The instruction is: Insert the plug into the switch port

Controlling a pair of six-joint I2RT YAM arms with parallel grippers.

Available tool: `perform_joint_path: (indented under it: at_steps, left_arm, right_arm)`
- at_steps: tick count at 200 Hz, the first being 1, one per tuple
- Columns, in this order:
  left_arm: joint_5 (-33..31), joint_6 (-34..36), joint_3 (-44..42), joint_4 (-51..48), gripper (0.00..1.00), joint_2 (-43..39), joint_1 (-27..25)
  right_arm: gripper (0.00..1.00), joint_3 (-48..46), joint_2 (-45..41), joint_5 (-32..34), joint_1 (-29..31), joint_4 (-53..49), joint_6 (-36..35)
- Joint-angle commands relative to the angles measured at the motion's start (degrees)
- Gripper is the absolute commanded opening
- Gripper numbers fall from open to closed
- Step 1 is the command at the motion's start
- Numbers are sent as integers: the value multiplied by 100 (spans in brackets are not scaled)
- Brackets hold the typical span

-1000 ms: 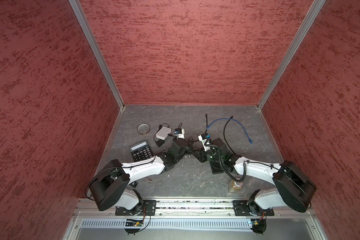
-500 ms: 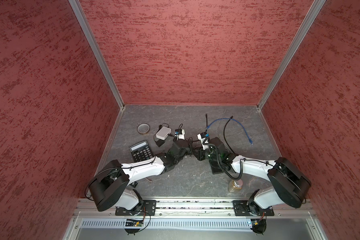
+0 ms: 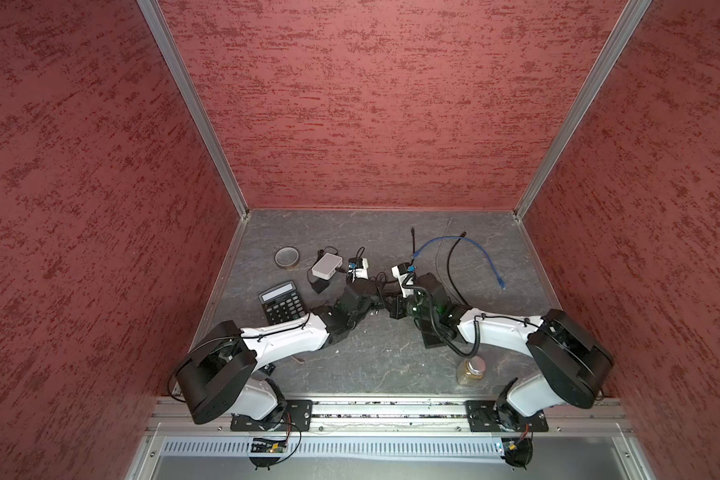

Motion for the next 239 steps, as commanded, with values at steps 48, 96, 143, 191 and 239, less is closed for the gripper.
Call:
perform_joint_path:
  at_steps: [48, 96, 143, 191, 239]
  left_arm:
    - [-96, 328, -184, -392, 0, -162, -86]
    - [-204, 494, -353, -852, 0, -90, -76]
    - [-74, 515, -472, -866, 32, -71, -73]
    - [93, 496, -492, -810, 40, -23, -71]
    - [-111, 502, -419, -1014, 44, -196, 106]
  right_arm:
    - [0, 125, -346, 503, 12, 73, -141]
    - [0, 259, -965, 965, -15, -609, -722]
    - [0, 302, -1157, 1071, -23, -832, -921]
    - [0, 315, -1202, 1105, -23, -696, -965]
    - [0, 479, -1250, 828, -29, -1455, -1349]
